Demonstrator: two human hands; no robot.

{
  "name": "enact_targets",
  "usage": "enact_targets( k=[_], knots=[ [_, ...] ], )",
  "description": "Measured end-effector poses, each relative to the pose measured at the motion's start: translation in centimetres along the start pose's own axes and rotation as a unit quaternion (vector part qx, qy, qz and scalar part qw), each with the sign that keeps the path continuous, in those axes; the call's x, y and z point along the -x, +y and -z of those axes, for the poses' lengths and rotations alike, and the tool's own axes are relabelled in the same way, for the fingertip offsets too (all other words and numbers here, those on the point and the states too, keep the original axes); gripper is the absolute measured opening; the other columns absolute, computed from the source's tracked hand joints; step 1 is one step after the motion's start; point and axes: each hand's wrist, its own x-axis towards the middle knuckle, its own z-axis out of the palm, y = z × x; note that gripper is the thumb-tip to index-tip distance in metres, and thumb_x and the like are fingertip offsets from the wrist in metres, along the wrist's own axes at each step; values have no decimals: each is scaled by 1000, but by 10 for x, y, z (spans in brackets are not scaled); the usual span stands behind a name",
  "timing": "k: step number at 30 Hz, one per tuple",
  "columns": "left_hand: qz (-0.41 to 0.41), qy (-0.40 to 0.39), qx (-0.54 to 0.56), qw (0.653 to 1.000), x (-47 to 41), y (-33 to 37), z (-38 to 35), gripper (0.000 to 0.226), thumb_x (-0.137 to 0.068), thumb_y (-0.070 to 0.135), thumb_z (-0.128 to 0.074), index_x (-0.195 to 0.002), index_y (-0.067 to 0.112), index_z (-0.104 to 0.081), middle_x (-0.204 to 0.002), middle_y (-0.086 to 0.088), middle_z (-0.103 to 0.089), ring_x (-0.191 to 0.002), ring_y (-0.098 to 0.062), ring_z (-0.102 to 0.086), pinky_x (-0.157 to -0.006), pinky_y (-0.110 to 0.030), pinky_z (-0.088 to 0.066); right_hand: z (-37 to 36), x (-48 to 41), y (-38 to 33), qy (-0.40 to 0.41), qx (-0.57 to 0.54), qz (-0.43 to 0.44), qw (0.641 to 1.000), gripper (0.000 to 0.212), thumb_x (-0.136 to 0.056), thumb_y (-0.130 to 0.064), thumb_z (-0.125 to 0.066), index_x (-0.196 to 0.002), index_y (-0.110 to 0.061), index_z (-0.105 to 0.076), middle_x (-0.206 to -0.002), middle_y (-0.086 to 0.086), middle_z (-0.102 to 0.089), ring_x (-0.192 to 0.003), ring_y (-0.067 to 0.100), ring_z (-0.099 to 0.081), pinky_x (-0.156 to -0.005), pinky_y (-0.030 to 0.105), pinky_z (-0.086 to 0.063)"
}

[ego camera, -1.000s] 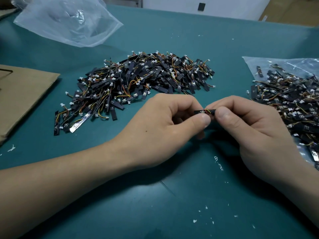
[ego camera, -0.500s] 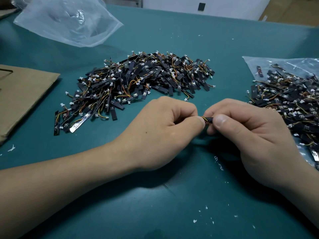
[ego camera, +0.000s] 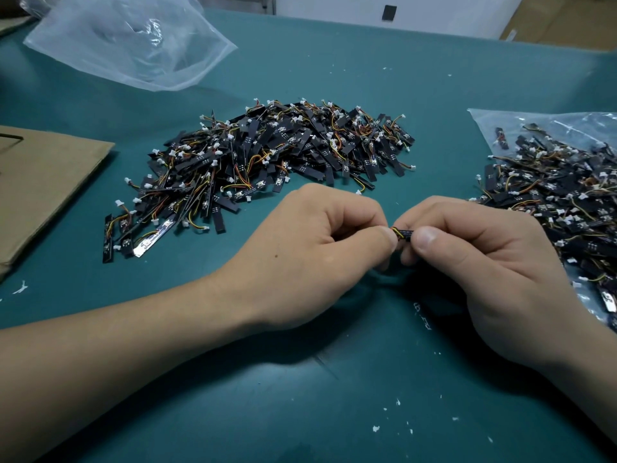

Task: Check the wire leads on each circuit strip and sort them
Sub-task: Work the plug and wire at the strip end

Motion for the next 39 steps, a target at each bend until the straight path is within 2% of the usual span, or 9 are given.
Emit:
enact_targets(
  k=[5,8,12,16,18,23,28,36,39],
  knots=[
    [-14,20,5,1000,0,-1,0,26,-91,21,-60,-70,9,-71,-62,-16,-60,-53,-21,-45,-51,-33,-37,0,1,0,0,-23,-7,1000,24,-97,-32,-52,-80,-26,-68,-88,2,-73,-83,25,-67,-77,38,-51],
    [-18,27,-14,999,0,-2,0,25,-91,21,-60,-72,11,-73,-60,-12,-58,-52,-8,-39,-50,-23,-32,0,1,-1,-3,-21,-8,1000,24,-97,-32,-52,-80,-27,-68,-87,1,-72,-83,25,-67,-77,39,-50],
    [-26,36,8,999,-1,-3,-1,18,-95,21,-63,-86,15,-77,-62,-15,-63,-52,-22,-42,-51,-26,-34,0,0,-1,-8,2,-8,1000,25,-97,-34,-52,-77,-26,-66,-84,0,-69,-81,25,-63,-75,39,-48],
    [-44,59,-28,997,-1,-5,-2,19,-98,15,-68,-82,15,-77,-53,-2,-48,-50,-5,-34,-51,-17,-30,0,0,0,-6,21,-13,1000,24,-97,-25,-57,-76,-24,-67,-84,2,-70,-80,26,-63,-75,40,-48],
    [-53,56,-34,996,0,-4,-2,19,-98,18,-68,-81,16,-76,-53,-2,-48,-50,-5,-34,-51,-16,-29,1,0,1,-3,14,-14,1000,25,-96,-20,-56,-74,-23,-67,-83,1,-69,-80,24,-63,-75,39,-48],
    [-46,54,-20,997,0,-3,-3,19,-94,23,-64,-80,15,-75,-54,6,-51,-50,-4,-37,-51,-14,-29,0,1,2,19,-23,-23,999,27,-95,-35,-51,-76,-22,-66,-83,6,-69,-80,27,-63,-75,38,-49],
    [-42,54,-19,997,0,-2,-3,19,-94,21,-64,-79,14,-74,-53,11,-47,-48,-3,-38,-50,-13,-28,1,0,2,12,-18,-18,1000,26,-94,-33,-51,-76,-23,-68,-83,3,-70,-81,24,-64,-76,37,-49],
    [-41,54,-1,998,0,-1,-3,18,-93,17,-61,-78,14,-70,-52,4,-47,-50,-8,-39,-49,-23,-32,0,2,3,23,-10,-25,999,29,-95,-38,-53,-82,-20,-73,-80,7,-71,-77,36,-63,-74,54,-50],
    [-34,53,-9,998,0,-2,-3,18,-93,15,-61,-78,13,-70,-52,8,-45,-48,-6,-36,-48,-20,-30,1,2,3,20,-11,-22,999,28,-95,-37,-53,-81,-22,-72,-82,7,-71,-79,35,-64,-75,54,-49]
  ],
)
